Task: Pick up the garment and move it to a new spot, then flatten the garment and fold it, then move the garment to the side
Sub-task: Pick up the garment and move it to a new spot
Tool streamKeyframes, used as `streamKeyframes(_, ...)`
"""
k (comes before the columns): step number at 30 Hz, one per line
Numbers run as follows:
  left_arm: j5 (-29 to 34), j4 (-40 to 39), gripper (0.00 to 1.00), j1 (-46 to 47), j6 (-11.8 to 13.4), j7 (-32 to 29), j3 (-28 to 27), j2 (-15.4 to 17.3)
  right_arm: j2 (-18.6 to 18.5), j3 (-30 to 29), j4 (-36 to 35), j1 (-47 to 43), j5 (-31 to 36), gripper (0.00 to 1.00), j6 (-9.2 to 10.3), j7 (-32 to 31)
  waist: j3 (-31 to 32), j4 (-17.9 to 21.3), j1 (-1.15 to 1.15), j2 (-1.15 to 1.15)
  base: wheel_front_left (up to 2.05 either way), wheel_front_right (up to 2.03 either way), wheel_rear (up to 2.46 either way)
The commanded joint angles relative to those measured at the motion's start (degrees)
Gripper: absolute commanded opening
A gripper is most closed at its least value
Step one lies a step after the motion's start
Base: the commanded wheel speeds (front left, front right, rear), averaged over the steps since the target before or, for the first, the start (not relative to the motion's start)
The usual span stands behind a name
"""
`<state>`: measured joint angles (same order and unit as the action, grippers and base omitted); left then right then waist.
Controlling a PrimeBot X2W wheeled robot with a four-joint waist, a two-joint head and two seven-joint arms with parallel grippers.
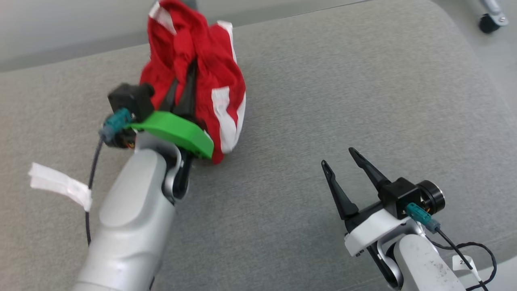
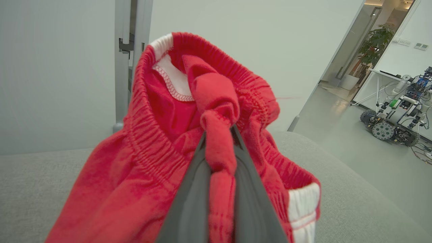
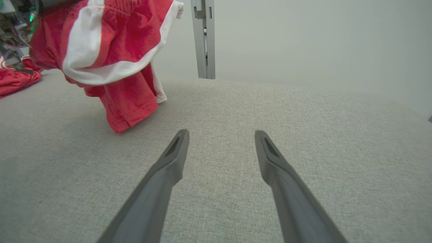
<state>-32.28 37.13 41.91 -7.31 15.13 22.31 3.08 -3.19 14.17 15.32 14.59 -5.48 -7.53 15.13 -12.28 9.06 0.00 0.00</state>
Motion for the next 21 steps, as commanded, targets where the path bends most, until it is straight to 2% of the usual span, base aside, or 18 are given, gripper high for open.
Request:
streamKeyframes(1,-0.75,-0.18,0.0,-2.4,-0.22,0.03,0.47,0.07,-0.08,0.2,0.22,-1.1,-0.39,1.0,0.08,0.02,2.54,3.67,0.0,0.0,0.0,0.0,0.0)
streamKeyframes(4,-3.25,-0.59,0.0,-6.15,-0.18,0.03,0.92,-0.01,-0.03,0.29,0.54,-1.75,-0.44,1.0,0.08,0.02,3.37,4.81,0.0,0.0,0.0,0.0,0.0)
streamKeyframes(5,-3.9,-0.94,0.47,-7.3,0.21,0.03,1.3,-0.01,0.0,0.28,0.58,-1.96,-0.52,1.0,0.08,0.02,3.57,5.09,0.0,0.0,0.0,0.0,0.0)
streamKeyframes(6,-4.35,-0.81,0.99,-8.04,0.54,0.03,1.71,-0.02,0.01,0.28,0.62,-2.12,-0.59,1.0,0.08,0.02,3.65,5.23,0.0,0.0,0.0,0.0,0.0)
streamKeyframes(9,-2.64,-2.0,1.0,-10.38,2.56,0.03,1.51,-0.03,0.04,-0.09,0.6,-2.53,-0.59,1.0,0.08,0.02,3.98,5.16,0.0,0.0,0.0,0.0,0.0)
streamKeyframes(15,3.99,-6.09,1.0,-16.49,5.23,0.01,-3.03,0.01,0.11,-1.02,0.4,-3.74,-0.66,1.0,0.08,0.02,5.2,3.45,0.0,0.0,0.0,0.0,0.0)
streamKeyframes(21,11.2,-9.83,1.0,-24.14,5.42,0.0,-9.59,-0.03,0.15,-1.77,0.6,-4.77,-1.01,1.0,0.08,0.02,7.46,1.28,0.0,0.0,0.0,0.0,0.0)
